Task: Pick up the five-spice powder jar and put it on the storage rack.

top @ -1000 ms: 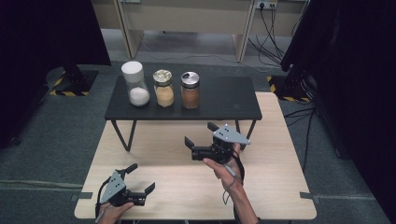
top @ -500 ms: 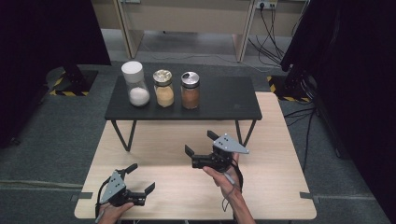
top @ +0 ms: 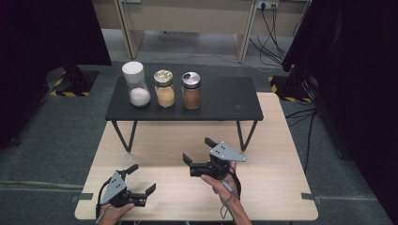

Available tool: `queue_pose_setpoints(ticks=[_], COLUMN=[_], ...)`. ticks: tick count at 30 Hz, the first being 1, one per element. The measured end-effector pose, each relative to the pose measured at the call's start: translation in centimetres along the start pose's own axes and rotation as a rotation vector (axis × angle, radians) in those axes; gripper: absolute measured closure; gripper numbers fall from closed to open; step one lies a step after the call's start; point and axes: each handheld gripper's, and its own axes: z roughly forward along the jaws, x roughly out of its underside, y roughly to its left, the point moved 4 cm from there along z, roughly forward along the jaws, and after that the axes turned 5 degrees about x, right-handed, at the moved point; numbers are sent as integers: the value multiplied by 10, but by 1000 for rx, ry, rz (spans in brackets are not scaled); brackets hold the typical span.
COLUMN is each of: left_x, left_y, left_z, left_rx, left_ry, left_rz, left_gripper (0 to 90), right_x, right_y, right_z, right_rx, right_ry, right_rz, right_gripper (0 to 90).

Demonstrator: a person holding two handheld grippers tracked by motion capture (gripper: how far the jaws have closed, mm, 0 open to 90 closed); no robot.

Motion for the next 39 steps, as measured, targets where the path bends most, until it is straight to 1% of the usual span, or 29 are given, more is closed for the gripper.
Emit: queue_pose_setpoints(ticks=[6, 13, 21, 30, 39], left_x=[0, 0, 0, 0, 0], left_y=[0, 0, 1, 1, 1], left_z=[0, 0, 0, 0, 0], left_rx=[0, 1, 0, 1, 1], left_ry=[0, 1, 1, 1, 1], left_rz=[-2, -3, -5, -7, -8], left_gripper=[4, 4, 4, 4, 4], right_x=[9, 24, 39, 47, 57], right_y=[3, 7, 9, 12, 13], right_z=[1, 2, 1, -2, -4], right_rx=[-4, -17, -24, -35, -38], right_ry=[-8, 12, 26, 25, 45], right_rz=[-11, -24, -24, -25, -19], right_gripper=[11, 11, 11, 11, 11])
